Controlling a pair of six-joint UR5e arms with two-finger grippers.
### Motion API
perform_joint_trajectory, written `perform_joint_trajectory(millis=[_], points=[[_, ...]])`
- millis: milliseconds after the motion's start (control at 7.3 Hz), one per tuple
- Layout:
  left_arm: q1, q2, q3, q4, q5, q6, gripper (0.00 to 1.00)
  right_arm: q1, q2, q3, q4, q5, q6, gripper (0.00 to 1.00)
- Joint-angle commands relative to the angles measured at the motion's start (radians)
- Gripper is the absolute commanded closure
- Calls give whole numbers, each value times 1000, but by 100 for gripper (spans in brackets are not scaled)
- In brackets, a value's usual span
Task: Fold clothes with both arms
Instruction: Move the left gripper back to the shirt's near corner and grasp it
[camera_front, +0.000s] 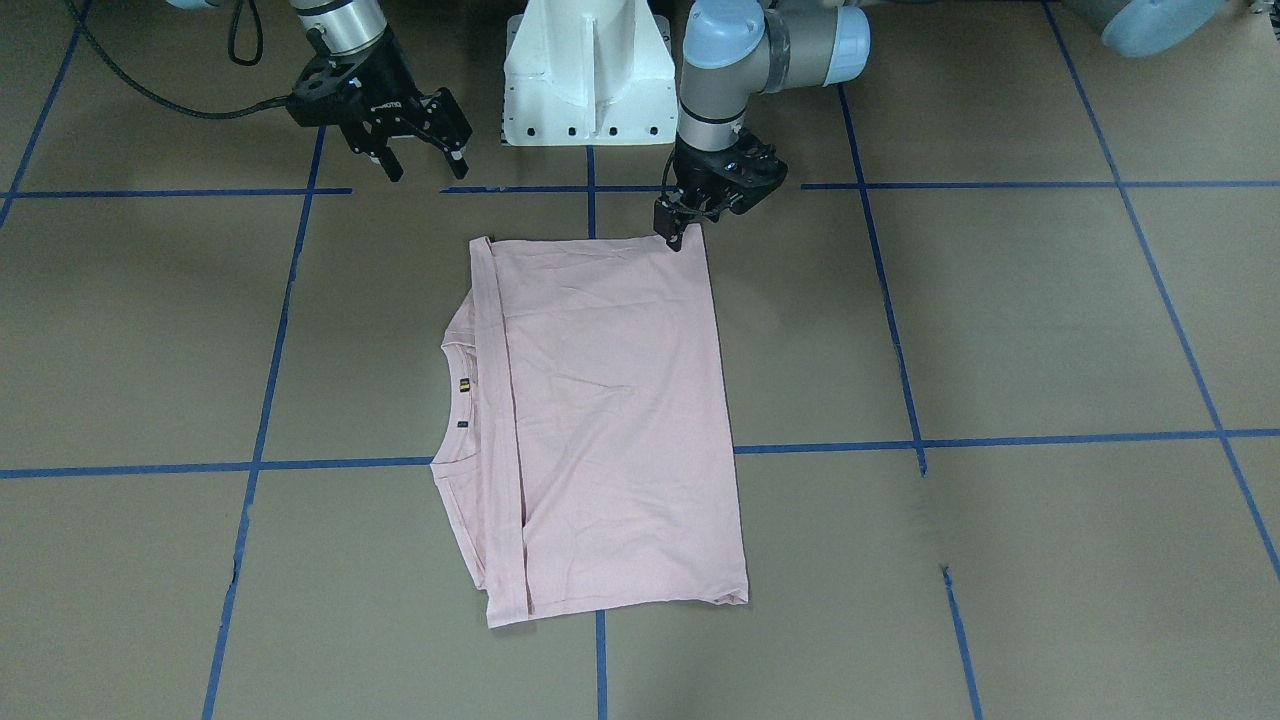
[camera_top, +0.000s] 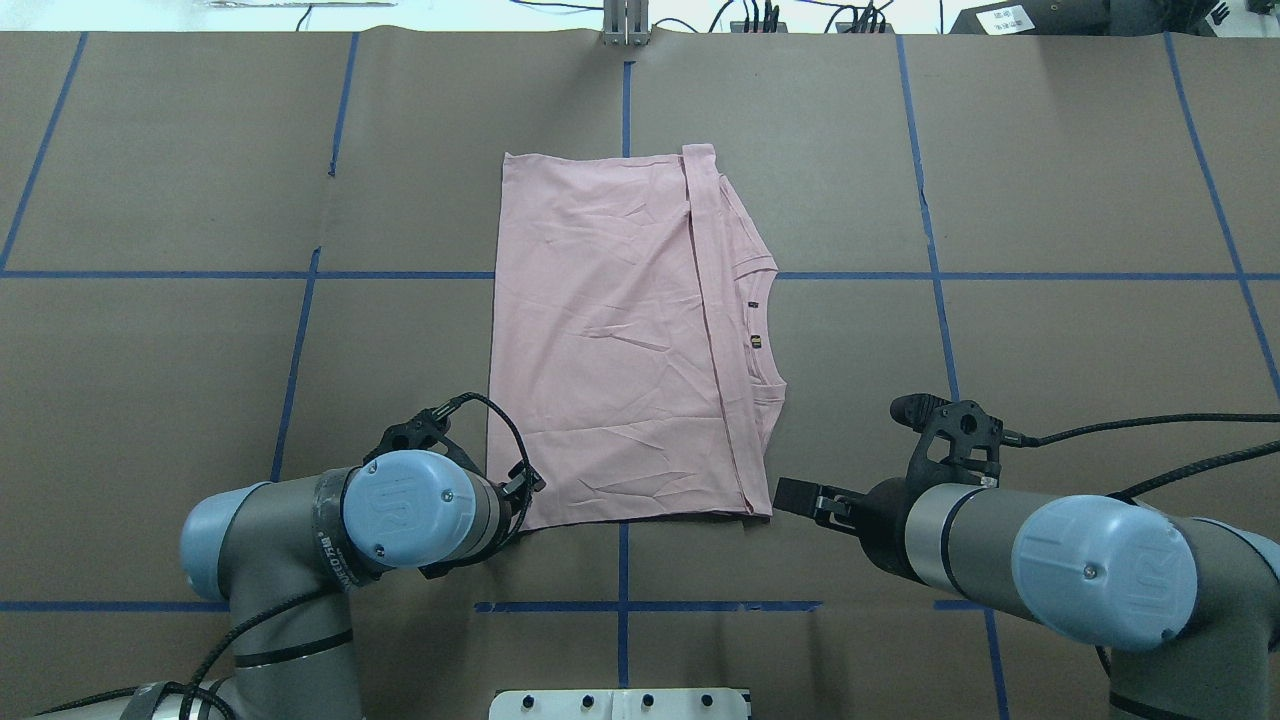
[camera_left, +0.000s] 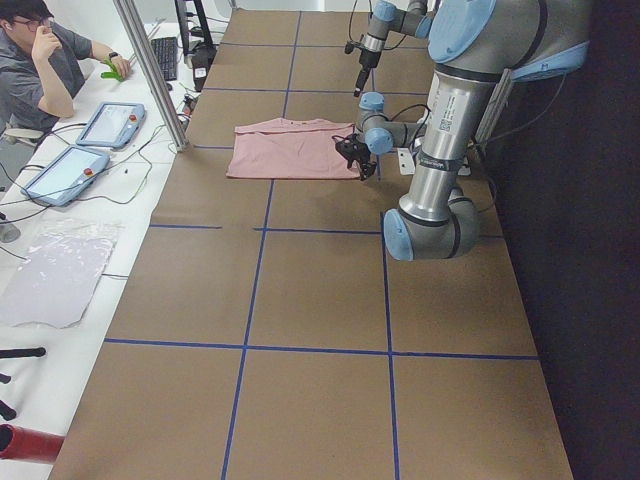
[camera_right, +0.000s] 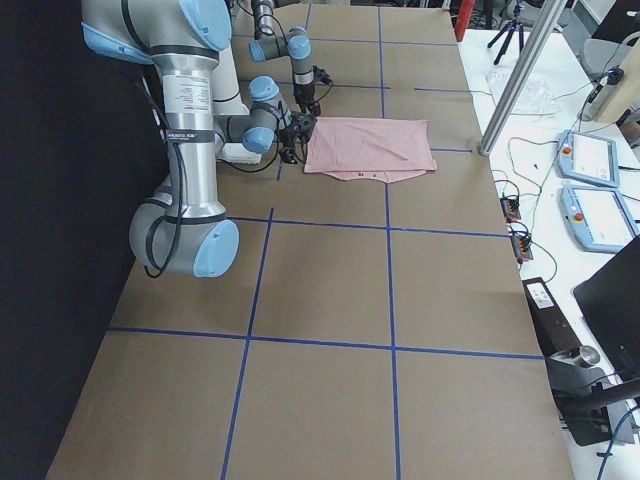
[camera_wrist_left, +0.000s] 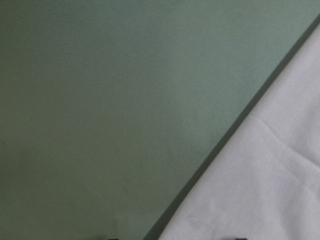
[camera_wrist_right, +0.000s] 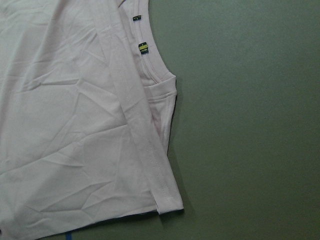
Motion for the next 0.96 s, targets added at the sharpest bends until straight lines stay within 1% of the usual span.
perform_joint_trajectory(millis=[0,137,274,411,548,822], points=[[-1,-2,11,-3,9,2,18,0,0,-2,-2,2,0,0],[-1,-3,11,-1,8,2,27,0,0,-1,-2,0,0,0],[-1,-5,12,-3,7,1,47,0,0,-1,-2,0,0,0],[-1,-5,9,-3,7,1,77,0,0,-1,-2,0,0,0],[-1,-6,6,-3,7,4,100,2,-1,-1,-2,0,0,0],[-1,-8,-12,-1,6,39,100,2,-1,-1,-2,2,0,0]])
